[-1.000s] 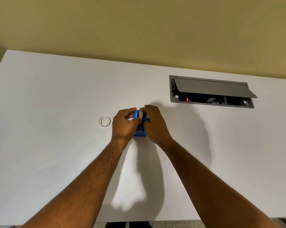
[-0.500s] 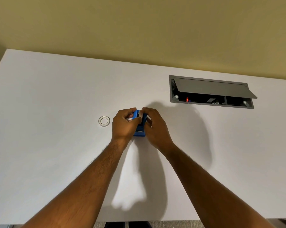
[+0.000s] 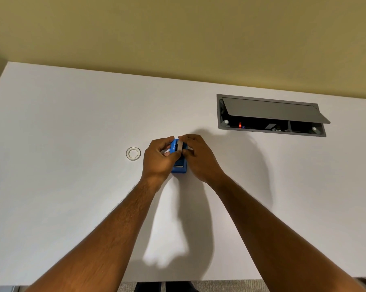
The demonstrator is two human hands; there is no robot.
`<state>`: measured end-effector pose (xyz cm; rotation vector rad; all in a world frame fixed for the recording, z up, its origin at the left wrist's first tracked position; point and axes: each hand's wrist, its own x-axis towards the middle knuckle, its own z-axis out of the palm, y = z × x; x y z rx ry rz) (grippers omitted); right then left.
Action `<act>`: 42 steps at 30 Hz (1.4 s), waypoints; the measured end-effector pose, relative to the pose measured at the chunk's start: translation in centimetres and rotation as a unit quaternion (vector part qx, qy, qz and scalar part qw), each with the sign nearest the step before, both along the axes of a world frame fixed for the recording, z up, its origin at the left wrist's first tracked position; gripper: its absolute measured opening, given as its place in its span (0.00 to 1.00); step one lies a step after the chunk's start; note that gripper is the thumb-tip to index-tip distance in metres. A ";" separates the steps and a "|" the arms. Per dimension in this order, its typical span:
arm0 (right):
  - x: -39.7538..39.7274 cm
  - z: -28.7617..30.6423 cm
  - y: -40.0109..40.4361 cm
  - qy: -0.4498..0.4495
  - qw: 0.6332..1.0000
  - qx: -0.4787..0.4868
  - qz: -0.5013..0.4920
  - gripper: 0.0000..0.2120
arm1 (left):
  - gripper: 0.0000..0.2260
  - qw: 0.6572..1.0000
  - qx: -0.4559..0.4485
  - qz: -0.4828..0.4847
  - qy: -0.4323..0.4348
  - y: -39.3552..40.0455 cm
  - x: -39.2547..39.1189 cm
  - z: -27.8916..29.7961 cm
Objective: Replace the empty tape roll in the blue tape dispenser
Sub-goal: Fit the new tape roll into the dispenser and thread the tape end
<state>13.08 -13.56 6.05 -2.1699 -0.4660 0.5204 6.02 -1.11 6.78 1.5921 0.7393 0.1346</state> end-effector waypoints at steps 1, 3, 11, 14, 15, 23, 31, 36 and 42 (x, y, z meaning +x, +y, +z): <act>0.0 0.0 0.0 -0.001 1.000 0.000 0.000 0.17 | 0.20 1.000 0.003 -0.002 0.000 0.0 0.0 -0.1; -0.1 0.0 0.0 0.001 1.000 0.003 -0.004 0.17 | 0.20 1.000 0.006 -0.001 -0.001 0.0 0.1 -0.1; -0.9 0.0 0.0 0.014 0.999 0.033 -0.033 0.15 | 0.17 0.999 -0.012 0.033 -0.002 -0.4 0.3 -0.3; -1.0 0.1 0.1 -0.001 0.999 0.026 -0.031 0.15 | 0.18 0.999 -0.017 0.041 0.001 -0.3 0.5 -0.3; -0.9 0.1 0.1 -0.011 1.000 0.017 -0.023 0.16 | 0.18 0.999 -0.017 0.040 0.002 -0.3 0.5 -0.4; -1.2 0.3 0.0 -0.026 0.999 0.015 -0.010 0.21 | 0.15 0.998 -0.036 0.050 0.001 -0.2 0.6 -0.5; -1.3 0.4 0.2 -0.009 0.997 0.055 -0.045 0.17 | 0.15 0.998 -0.046 0.051 0.001 -0.3 0.6 -0.3; -0.9 0.4 0.3 0.008 0.999 0.026 -0.027 0.24 | 0.15 0.998 -0.039 0.045 0.000 -0.3 0.6 -0.3; -1.6 0.4 0.0 -0.029 0.999 0.040 -0.011 0.22 | 0.16 0.995 -0.071 0.065 0.004 -0.2 0.7 -0.5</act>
